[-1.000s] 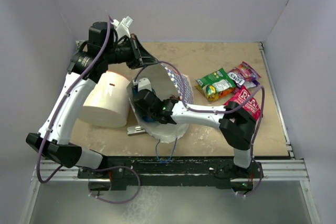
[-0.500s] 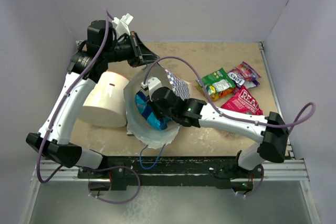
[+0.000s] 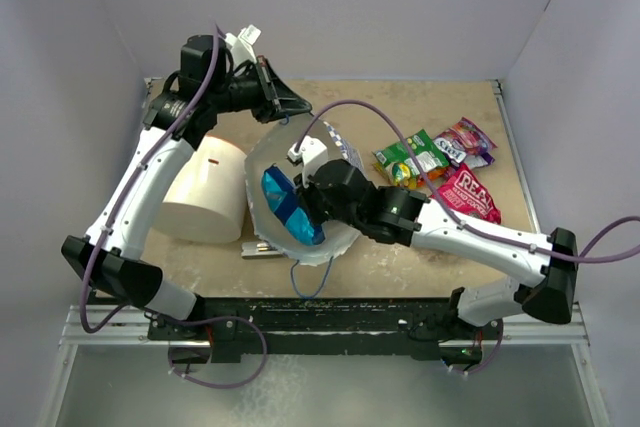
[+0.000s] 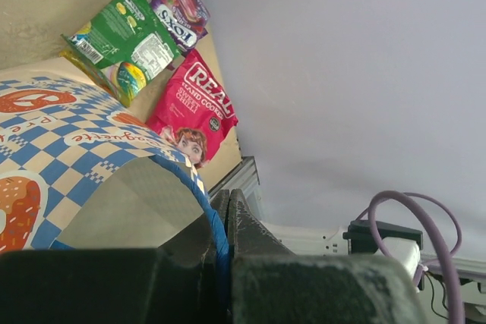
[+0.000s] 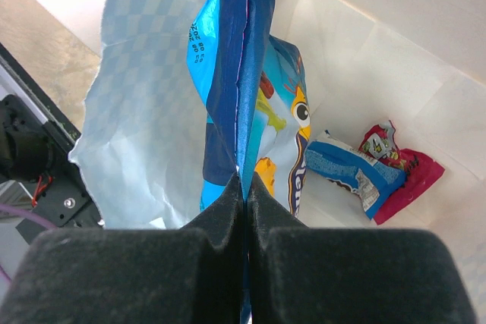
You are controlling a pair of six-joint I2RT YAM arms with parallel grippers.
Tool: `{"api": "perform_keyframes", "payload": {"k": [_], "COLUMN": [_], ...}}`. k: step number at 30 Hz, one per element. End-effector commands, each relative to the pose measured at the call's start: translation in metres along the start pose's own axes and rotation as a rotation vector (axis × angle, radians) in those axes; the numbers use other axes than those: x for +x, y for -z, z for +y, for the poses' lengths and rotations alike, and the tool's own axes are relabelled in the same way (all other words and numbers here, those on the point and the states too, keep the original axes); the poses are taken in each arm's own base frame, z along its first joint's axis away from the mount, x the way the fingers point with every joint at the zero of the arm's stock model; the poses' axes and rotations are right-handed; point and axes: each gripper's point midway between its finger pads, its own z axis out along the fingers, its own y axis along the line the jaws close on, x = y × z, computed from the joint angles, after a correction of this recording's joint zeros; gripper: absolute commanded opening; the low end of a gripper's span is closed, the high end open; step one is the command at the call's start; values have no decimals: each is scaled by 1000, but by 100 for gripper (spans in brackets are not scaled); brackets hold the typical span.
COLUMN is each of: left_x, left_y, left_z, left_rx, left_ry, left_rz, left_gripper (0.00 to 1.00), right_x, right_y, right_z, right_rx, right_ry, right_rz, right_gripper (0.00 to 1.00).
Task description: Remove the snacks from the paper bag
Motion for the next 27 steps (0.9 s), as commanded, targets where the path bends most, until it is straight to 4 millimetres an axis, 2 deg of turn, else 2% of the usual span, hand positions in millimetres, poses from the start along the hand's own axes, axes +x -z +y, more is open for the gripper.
{"api": "perform_keyframes", "payload": {"k": [1,6,15,18,23,27], "left_x": [-15,-13,-12,-10,-9,-9], "left_y": [0,-3,1,4,8,7], "left_z": [-19,-14,-13,-14,-12,-8], "left_rx": [71,64,54,50,30,16], "left_ry": [-27,-21,-1,-13,-30,-47], "left_rz": [-45,-33,-48,-46,-50,-55], "left_gripper": [0,0,0,0,0,0], "right_x": [-110,-133,-207,-223,-229,-218], "right_y": [63,94,175,198,234,268], "right_z": [9,4,-13,-25,-61,-104], "right_rx": [-79,-81,-74,-29,122,310], "right_ry": [-98,-122,-164,-189,-225,-293], "right_rz": [-334,-389,-657,-711,-733,-758], "right_gripper": [0,0,0,0,0,0]}}
